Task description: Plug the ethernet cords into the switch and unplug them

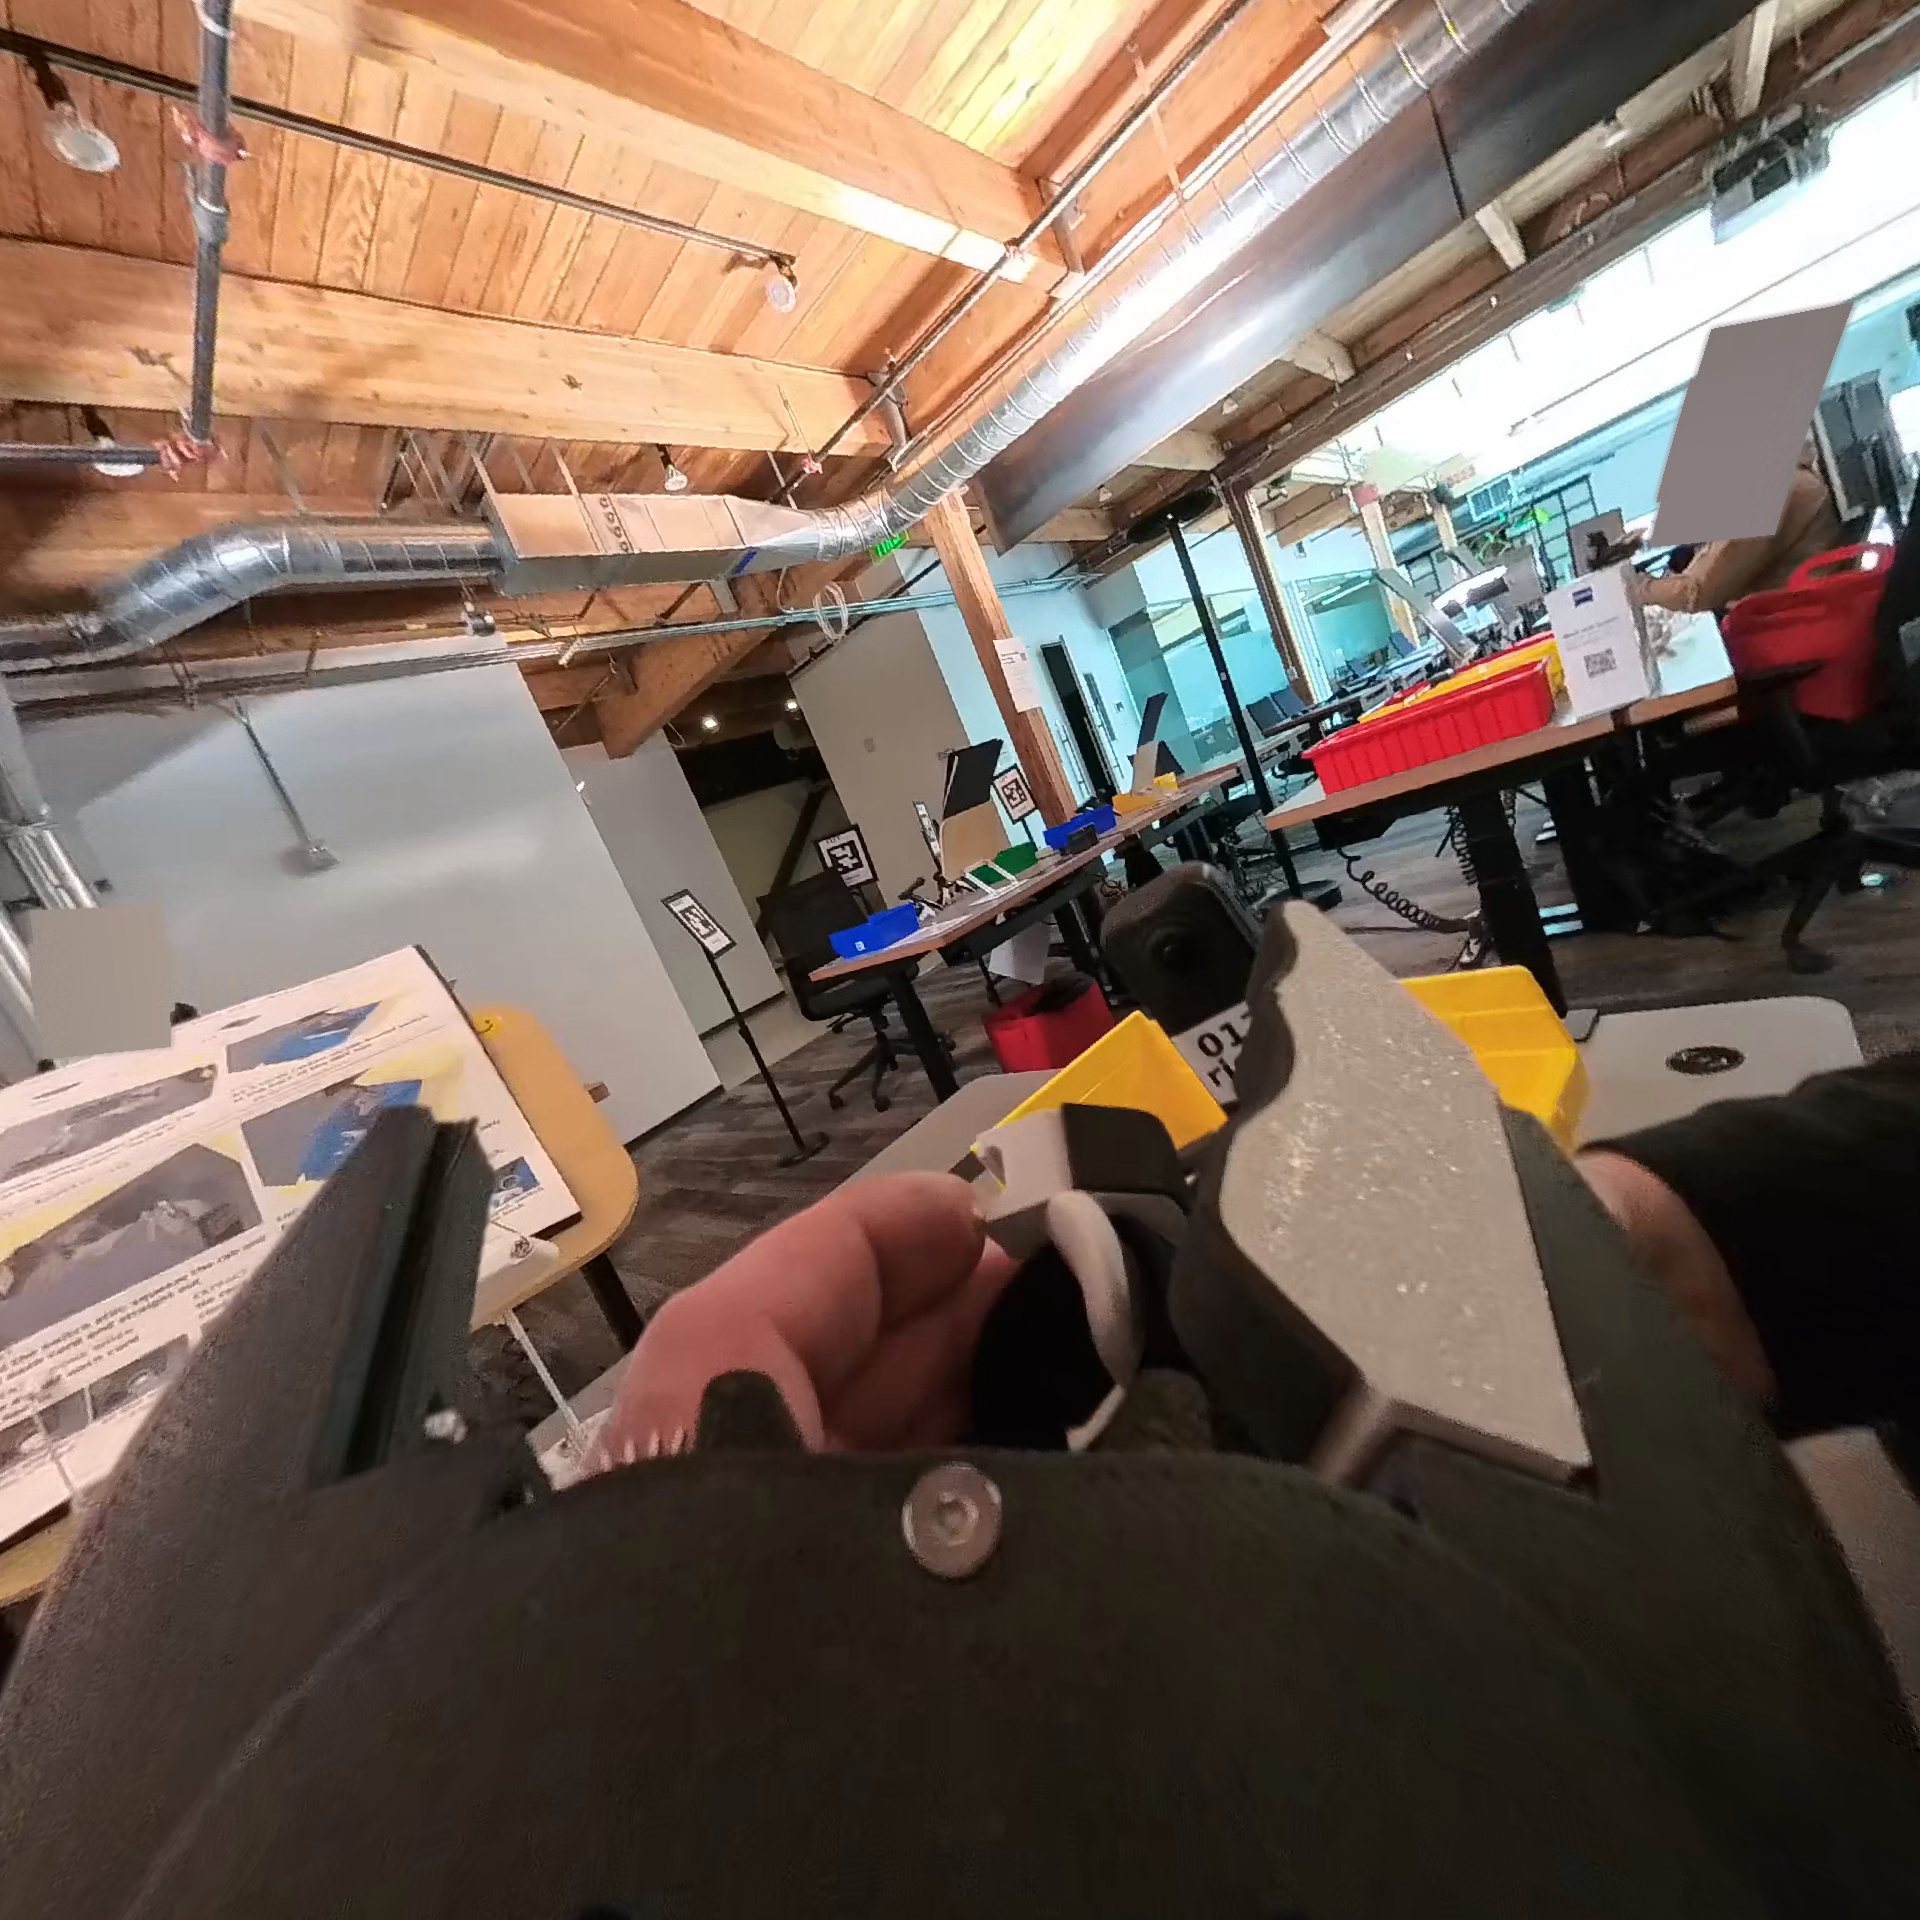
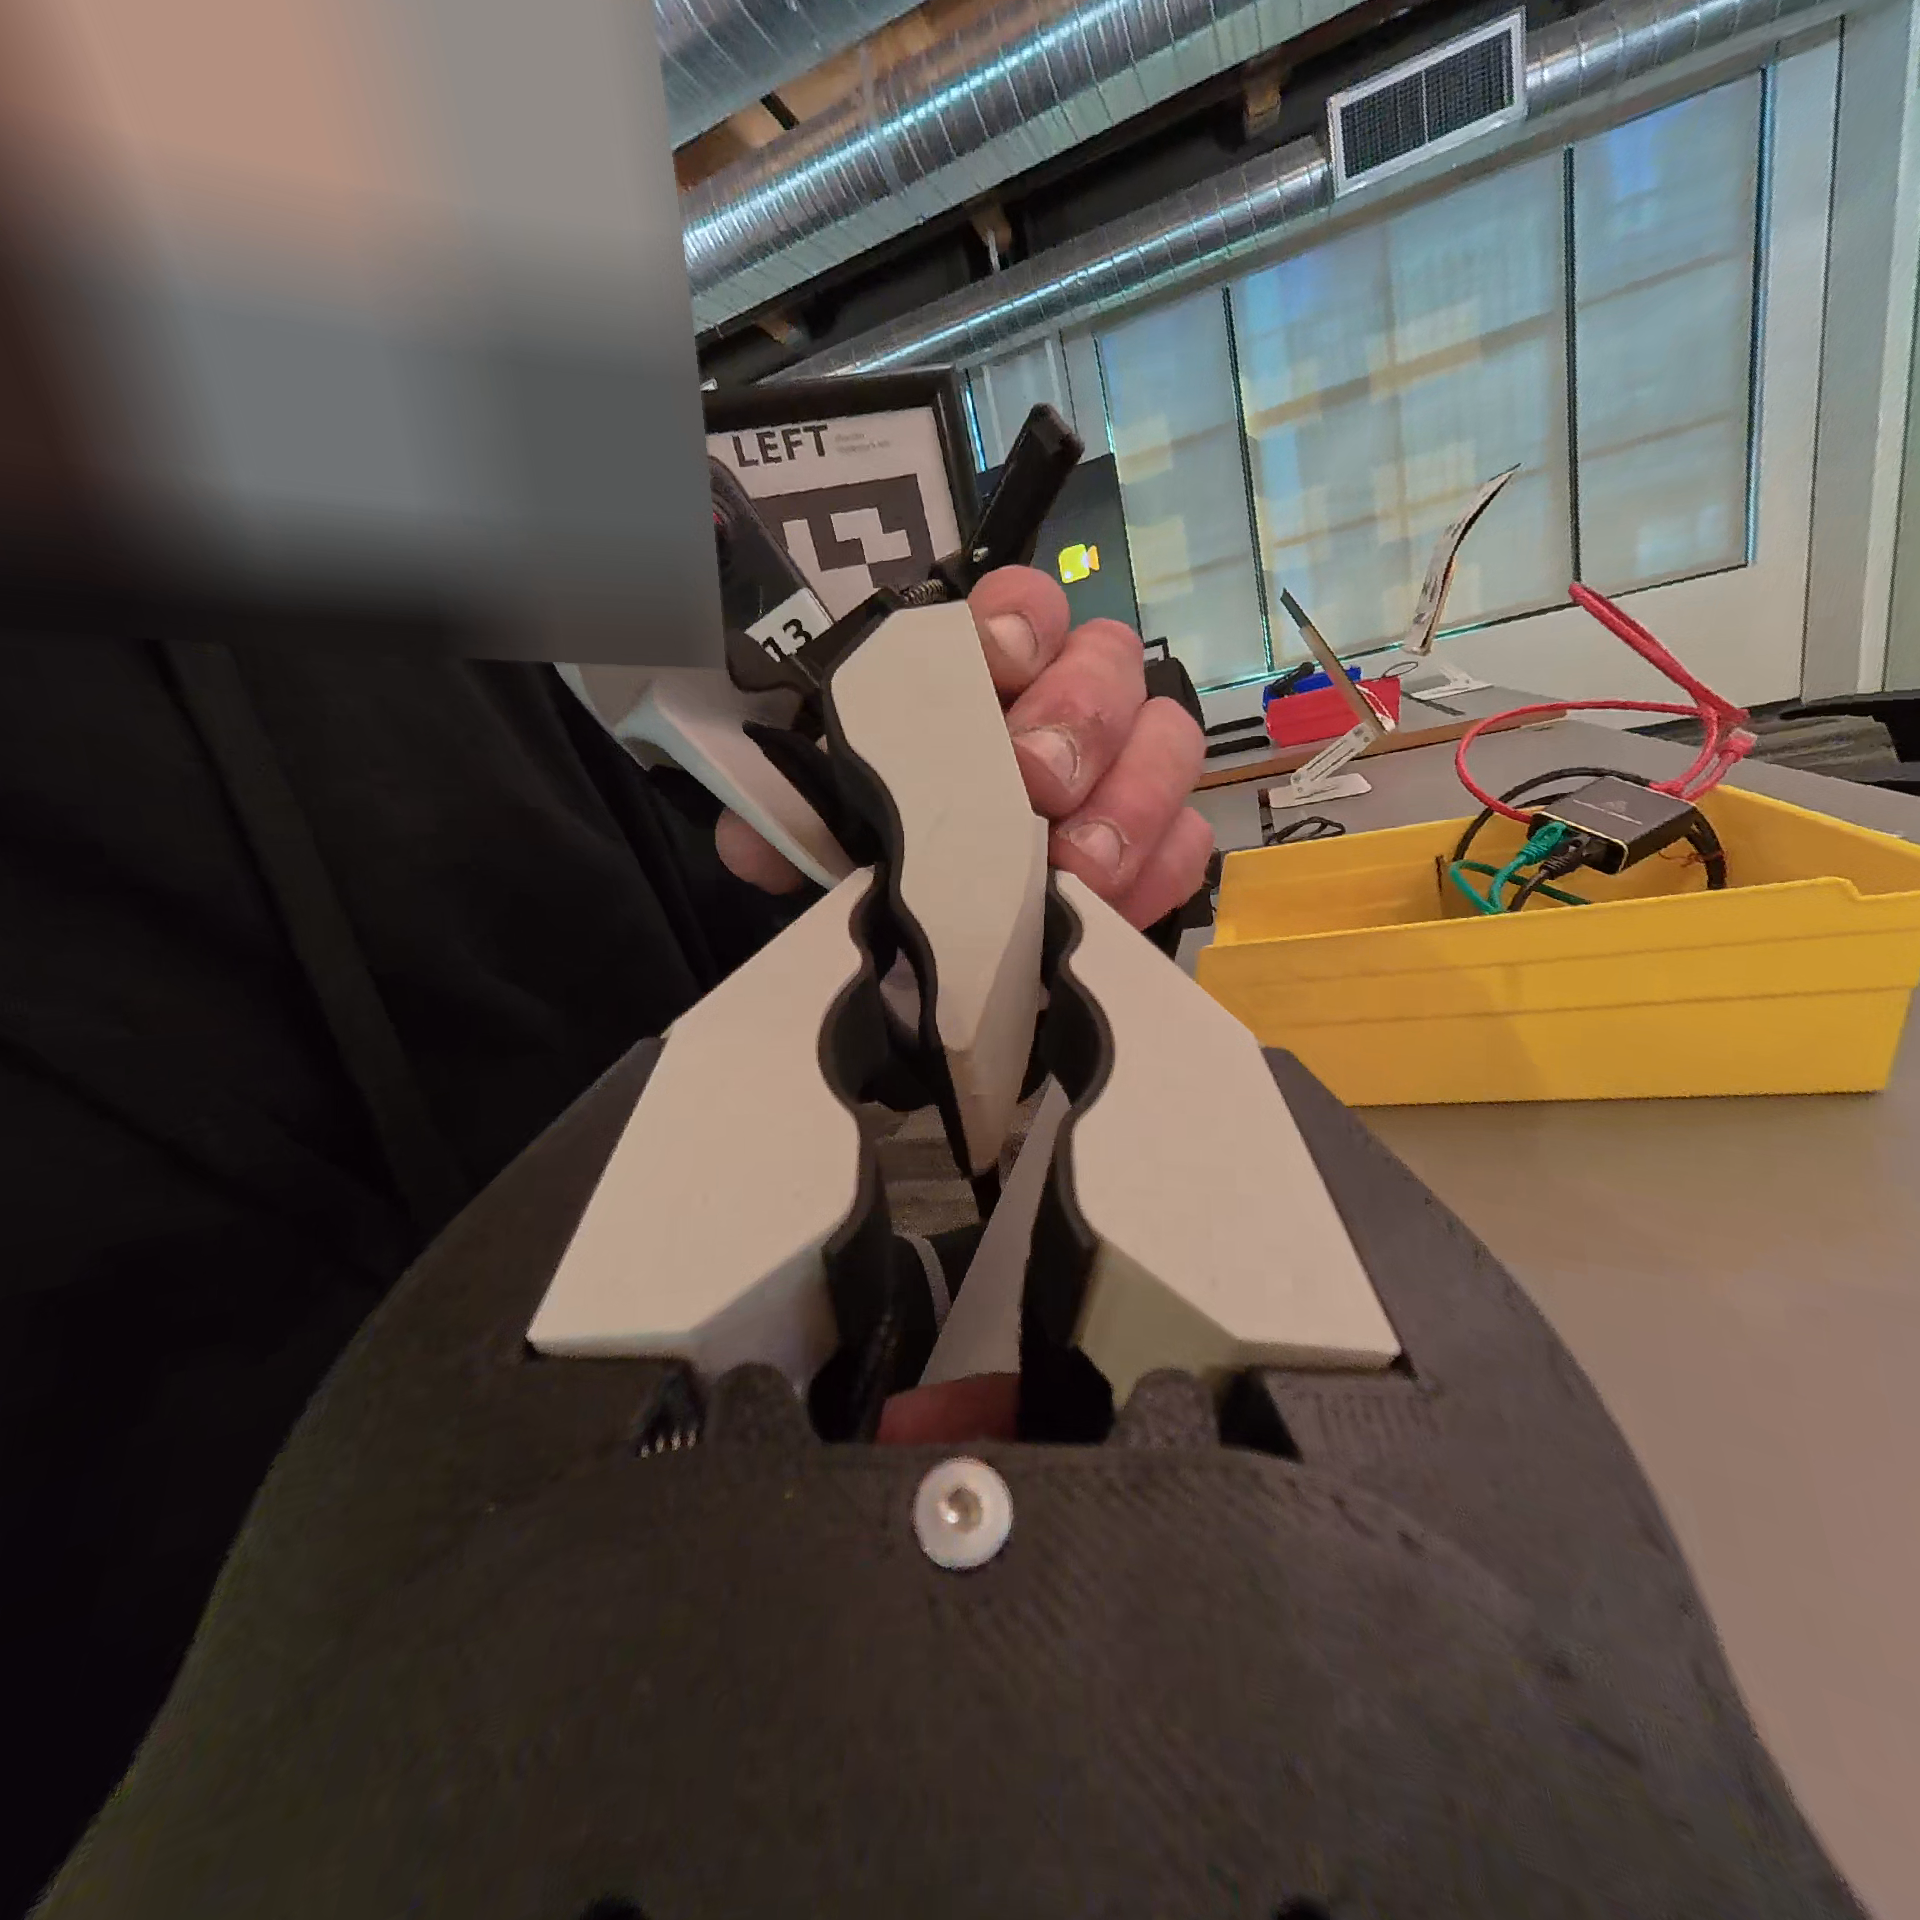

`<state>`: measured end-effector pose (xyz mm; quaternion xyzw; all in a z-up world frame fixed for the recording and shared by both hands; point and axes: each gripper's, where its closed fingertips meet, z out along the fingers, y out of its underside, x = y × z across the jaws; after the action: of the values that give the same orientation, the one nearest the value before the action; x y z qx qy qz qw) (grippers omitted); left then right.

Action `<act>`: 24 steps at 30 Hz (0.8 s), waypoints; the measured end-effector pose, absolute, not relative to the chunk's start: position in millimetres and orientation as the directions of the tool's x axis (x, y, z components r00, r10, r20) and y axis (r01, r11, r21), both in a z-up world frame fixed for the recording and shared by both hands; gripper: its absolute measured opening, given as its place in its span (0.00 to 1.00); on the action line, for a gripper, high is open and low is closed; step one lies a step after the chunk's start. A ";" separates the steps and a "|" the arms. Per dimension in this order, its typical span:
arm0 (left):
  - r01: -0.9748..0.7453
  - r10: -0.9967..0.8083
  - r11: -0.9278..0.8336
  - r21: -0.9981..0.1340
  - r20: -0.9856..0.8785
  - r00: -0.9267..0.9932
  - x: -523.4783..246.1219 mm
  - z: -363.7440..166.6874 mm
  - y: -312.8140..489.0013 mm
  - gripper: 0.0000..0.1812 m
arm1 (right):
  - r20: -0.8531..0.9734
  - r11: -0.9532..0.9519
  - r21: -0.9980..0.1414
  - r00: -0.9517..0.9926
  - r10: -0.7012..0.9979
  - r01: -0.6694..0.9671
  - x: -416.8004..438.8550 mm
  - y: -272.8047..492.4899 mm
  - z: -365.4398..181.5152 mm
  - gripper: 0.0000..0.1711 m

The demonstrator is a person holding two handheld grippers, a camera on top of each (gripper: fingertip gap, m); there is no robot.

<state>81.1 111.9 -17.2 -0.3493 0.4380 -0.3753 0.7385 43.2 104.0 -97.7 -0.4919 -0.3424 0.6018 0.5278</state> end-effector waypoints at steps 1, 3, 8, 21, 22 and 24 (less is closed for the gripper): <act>0.255 -0.866 0.462 -0.850 -0.370 0.336 80.8 -16.0 112.2 0.58 | -0.231 -0.209 -0.929 0.037 0.972 -0.305 42.0 103.5 -97.2 0.14; 0.269 -0.892 0.412 -0.870 -0.325 0.315 82.0 -16.6 111.3 0.57 | -0.233 -0.214 -0.922 0.022 0.972 -0.324 39.8 101.8 -95.5 0.14; 0.260 -0.878 0.409 -0.875 -0.299 0.374 79.2 -15.6 121.5 0.46 | -0.245 -0.213 -0.903 0.041 0.969 -0.372 35.9 103.7 -95.0 0.14; 0.265 -0.900 0.316 -0.911 -0.199 0.388 72.8 -18.0 141.5 0.52 | -0.298 -0.221 -0.870 0.114 0.948 -0.440 31.6 112.4 -94.9 0.14; 0.266 -0.903 0.316 -0.911 -0.202 0.380 73.4 -19.0 141.3 0.52 | -0.295 -0.216 -0.874 0.122 0.948 -0.435 31.8 113.0 -95.4 0.14; 0.243 -0.920 0.296 -0.924 -0.208 0.331 78.4 -26.6 141.4 0.47 | -0.275 -0.196 -0.899 0.159 0.948 -0.391 33.2 116.9 -100.4 0.14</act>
<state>78.4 141.4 -26.6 -0.4221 0.4010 -0.4167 0.6981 33.2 116.9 -100.4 -0.5038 -0.2764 0.5866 0.5707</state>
